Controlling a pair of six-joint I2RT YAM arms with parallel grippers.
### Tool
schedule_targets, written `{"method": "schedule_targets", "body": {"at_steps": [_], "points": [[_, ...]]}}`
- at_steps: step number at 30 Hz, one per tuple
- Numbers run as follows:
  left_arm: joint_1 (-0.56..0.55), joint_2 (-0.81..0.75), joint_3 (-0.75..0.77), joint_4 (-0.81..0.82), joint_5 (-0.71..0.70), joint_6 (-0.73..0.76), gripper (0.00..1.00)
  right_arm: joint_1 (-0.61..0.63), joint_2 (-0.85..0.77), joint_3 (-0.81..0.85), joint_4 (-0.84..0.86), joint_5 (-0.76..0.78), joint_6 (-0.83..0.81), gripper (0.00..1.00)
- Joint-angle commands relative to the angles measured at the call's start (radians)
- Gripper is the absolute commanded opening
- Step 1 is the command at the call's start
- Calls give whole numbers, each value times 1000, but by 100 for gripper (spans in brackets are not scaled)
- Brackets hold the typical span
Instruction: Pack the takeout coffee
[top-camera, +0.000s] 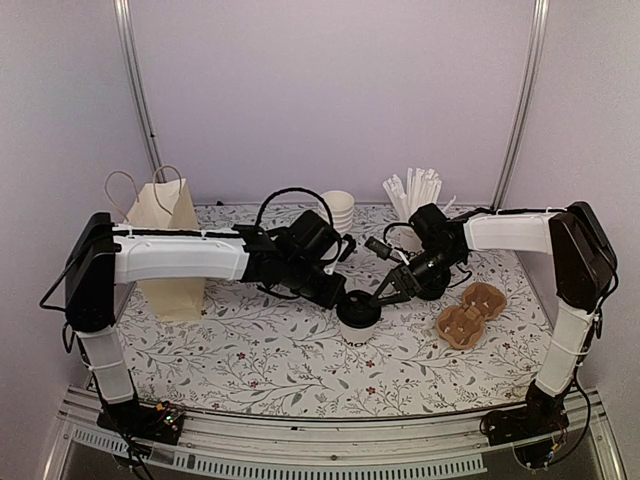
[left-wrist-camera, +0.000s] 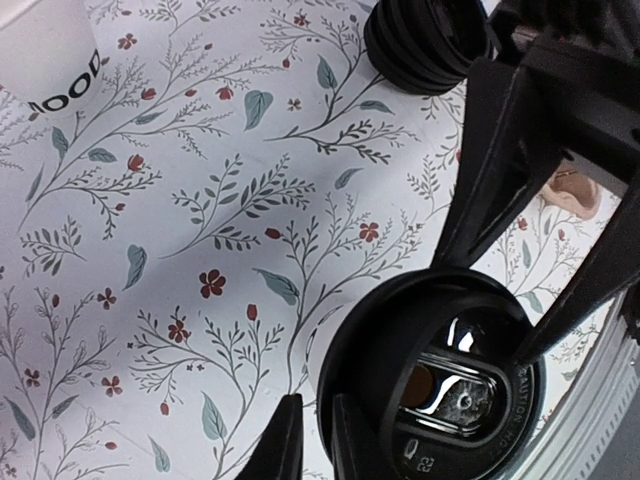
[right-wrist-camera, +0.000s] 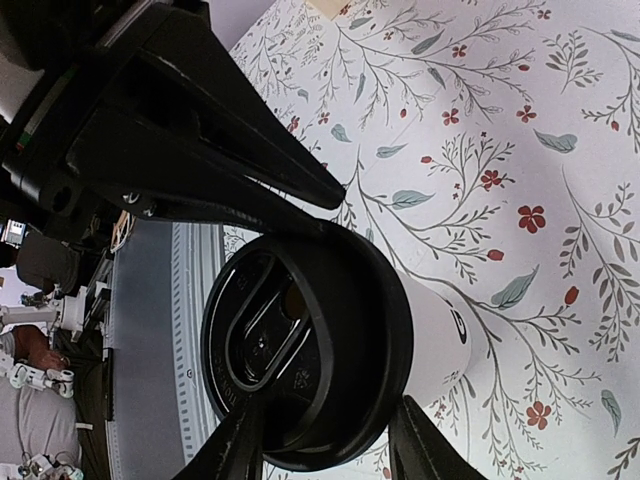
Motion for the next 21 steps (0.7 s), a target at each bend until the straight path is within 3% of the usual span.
{"method": "schedule_targets", "body": {"at_steps": [1, 12, 21], "points": [[-11, 108, -89, -60, -110, 22, 13, 60, 68, -52, -20, 147, -69, 42], [-8, -14, -65, 125, 21, 82, 19, 60, -18, -32, -80, 59, -101, 44], [15, -30, -33, 197, 180, 72, 25, 60, -102, -18, -114, 53, -136, 57]]}}
